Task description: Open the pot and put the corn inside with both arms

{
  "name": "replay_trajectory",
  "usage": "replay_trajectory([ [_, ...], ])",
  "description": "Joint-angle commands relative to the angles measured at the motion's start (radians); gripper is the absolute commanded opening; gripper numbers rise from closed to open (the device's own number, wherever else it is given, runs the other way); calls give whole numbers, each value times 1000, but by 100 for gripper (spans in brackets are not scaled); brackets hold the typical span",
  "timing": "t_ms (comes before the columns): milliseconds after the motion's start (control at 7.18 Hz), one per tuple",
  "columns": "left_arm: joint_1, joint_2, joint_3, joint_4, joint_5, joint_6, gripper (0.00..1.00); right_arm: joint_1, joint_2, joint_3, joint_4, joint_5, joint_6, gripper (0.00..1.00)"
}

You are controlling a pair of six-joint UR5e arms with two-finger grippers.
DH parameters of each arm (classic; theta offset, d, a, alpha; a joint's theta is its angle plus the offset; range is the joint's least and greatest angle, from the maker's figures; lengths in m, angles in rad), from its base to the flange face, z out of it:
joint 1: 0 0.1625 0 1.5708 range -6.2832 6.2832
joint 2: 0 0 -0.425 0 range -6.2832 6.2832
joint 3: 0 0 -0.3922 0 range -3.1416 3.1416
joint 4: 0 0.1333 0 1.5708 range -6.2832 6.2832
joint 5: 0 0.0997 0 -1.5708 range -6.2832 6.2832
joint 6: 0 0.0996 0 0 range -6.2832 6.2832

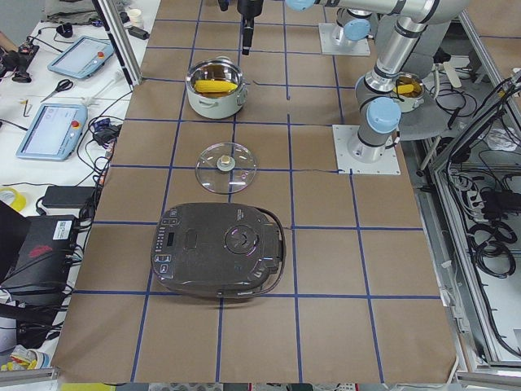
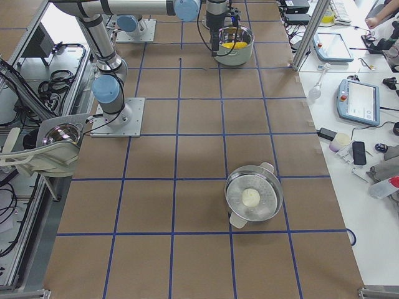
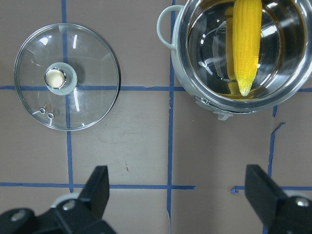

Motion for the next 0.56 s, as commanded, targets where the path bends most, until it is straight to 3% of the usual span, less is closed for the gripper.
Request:
replay_trajectory([
  [0,0,0,0,0,0,0,100,0,1,0,0,1,0,100],
  [418,2,0,0,0,-2,0,100,1,-1,-5,0,3,3,100],
])
